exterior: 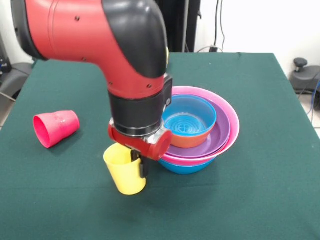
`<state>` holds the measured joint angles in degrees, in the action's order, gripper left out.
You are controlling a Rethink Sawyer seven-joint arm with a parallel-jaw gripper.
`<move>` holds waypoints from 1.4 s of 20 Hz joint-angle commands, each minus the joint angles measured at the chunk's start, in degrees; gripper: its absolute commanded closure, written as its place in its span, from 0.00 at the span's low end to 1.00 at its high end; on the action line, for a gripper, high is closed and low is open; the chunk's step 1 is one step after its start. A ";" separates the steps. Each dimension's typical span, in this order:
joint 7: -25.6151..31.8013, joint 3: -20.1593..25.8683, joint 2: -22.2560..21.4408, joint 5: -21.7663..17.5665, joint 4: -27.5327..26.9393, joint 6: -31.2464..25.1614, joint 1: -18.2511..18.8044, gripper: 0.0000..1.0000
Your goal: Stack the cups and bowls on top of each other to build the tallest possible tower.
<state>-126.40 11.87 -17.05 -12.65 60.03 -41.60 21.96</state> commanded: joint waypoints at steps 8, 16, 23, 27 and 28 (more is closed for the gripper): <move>3.74 -0.71 -13.10 0.45 7.33 -13.15 -4.45 1.00; 3.89 -0.80 -16.64 1.16 6.70 -19.65 -4.94 1.00; -0.81 -2.41 -20.29 1.95 9.90 -22.67 -7.23 1.00; -3.82 -3.29 -21.26 3.35 13.16 -23.78 -8.54 1.00; -4.34 -3.68 -21.44 3.30 13.62 -23.11 -8.97 1.00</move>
<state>-126.40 8.62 -37.09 -9.92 63.75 -58.88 15.90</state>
